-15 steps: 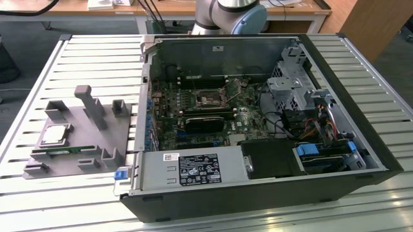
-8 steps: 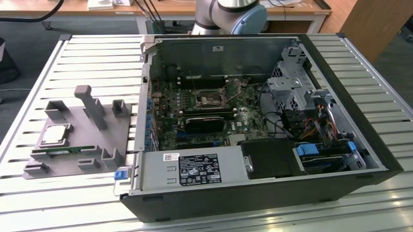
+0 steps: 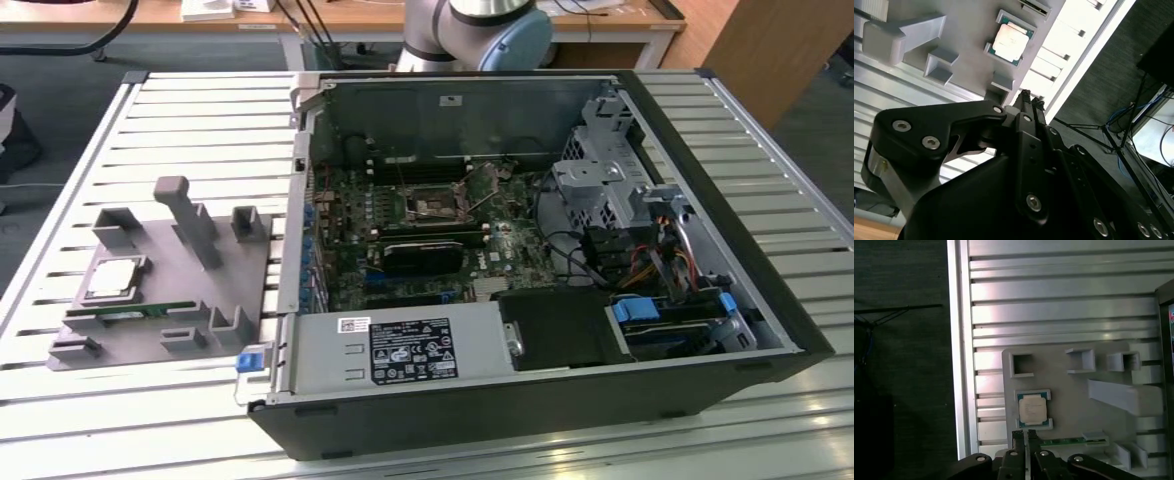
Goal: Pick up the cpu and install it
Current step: 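Pick up the cpu and move it towards the insertion slot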
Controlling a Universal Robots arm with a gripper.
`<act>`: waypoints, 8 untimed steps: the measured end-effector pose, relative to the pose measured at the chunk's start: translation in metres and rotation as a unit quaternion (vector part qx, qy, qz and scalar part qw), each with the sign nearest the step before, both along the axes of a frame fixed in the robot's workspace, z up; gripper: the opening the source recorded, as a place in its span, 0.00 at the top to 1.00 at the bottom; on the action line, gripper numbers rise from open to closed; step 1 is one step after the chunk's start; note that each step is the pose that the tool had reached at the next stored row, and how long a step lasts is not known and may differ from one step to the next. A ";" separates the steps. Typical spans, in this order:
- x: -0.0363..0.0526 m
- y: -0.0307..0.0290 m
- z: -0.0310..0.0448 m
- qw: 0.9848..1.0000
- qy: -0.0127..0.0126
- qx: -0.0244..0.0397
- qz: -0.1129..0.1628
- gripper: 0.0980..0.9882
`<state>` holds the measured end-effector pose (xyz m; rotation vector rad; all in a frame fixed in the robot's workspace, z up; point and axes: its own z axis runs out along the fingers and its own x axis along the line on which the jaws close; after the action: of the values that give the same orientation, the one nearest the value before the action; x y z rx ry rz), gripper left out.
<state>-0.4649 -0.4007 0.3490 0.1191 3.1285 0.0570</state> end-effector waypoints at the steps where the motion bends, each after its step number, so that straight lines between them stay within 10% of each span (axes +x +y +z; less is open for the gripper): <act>1: -0.0001 -0.0001 -0.0011 1.000 0.000 0.000 0.000 0.93; 8: -0.0023 -0.0026 -0.0128 1.000 0.009 0.000 0.000 0.59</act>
<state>-0.4672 -0.4033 0.3362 0.1202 3.1463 0.0563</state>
